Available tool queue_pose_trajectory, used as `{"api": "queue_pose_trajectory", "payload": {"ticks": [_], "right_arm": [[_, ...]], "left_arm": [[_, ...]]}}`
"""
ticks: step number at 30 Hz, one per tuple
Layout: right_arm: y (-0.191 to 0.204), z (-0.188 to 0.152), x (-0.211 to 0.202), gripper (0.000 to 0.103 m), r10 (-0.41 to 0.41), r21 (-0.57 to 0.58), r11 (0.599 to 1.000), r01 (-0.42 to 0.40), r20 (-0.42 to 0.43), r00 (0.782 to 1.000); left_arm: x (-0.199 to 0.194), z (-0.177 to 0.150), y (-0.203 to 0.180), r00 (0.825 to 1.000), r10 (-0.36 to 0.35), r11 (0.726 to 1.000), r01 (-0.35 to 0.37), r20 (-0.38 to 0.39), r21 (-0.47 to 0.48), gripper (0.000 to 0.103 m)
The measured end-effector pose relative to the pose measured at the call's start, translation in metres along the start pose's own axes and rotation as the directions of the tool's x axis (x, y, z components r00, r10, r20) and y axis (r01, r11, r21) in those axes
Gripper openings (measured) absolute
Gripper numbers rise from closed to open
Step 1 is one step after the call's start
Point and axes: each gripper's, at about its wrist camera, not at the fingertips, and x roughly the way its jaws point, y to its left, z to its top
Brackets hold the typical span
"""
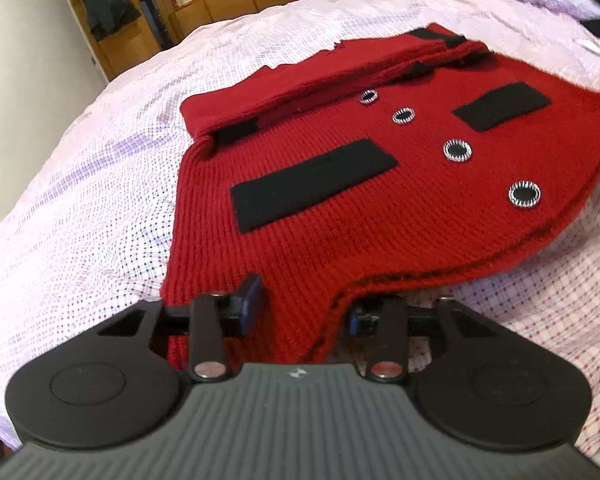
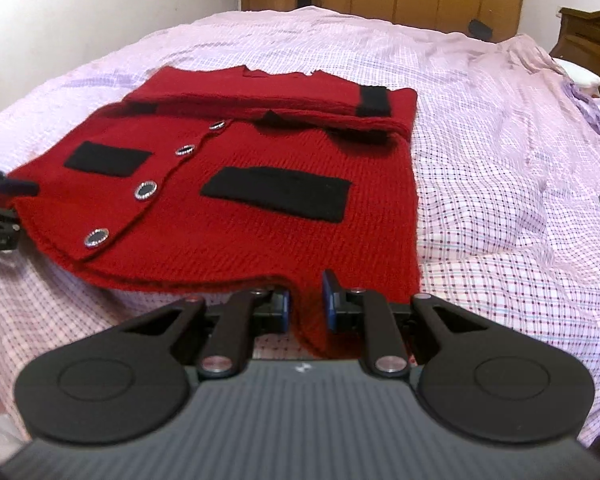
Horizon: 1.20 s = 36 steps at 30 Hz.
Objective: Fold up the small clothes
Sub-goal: 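Move both grippers back over the cardigan toward its hem, then grasp the red hem with both grippers and lift it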
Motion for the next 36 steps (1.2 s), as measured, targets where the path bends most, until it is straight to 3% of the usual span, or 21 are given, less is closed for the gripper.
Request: {"api": "queue_pose_trajectory", "payload": {"ticks": [2, 5, 8, 19, 26, 36], "right_arm": [[-0.001, 0.001, 0.0, 0.02, -0.002, 0.003, 1.0, 0.002, 0.009, 1.0], [-0.002, 0.002, -0.001, 0.017, -0.015, 0.023, 1.0, 0.014, 0.03, 0.999], [0.0, 0.006, -0.006, 0.011, -0.021, 0.021, 1.0, 0.02, 0.072, 0.997], [-0.005, 0.043, -0.013, 0.009, -0.064, 0.064, 0.997, 0.051, 0.227, 0.972], [-0.008, 0.079, -0.004, 0.009, -0.097, 0.078, 0.994, 0.077, 0.308, 0.946], [-0.024, 0.13, 0.027, 0.009, -0.133, 0.107, 0.989, 0.101, 0.357, 0.924]], "left_arm": [[-0.001, 0.001, 0.005, 1.0, -0.011, 0.999, 0.011, 0.005, -0.033, 0.034], [-0.003, 0.002, 0.012, 0.999, -0.035, 0.995, 0.038, 0.025, -0.093, 0.014], [-0.01, 0.007, 0.018, 0.997, -0.045, 0.988, 0.054, 0.065, -0.146, 0.01], [-0.022, 0.055, 0.035, 0.982, -0.01, 0.98, 0.048, 0.19, -0.194, 0.008], [-0.016, 0.097, 0.045, 0.963, 0.023, 0.982, 0.029, 0.269, -0.189, 0.008], [0.012, 0.163, 0.063, 0.943, 0.056, 0.987, -0.003, 0.327, -0.161, 0.008]]}}
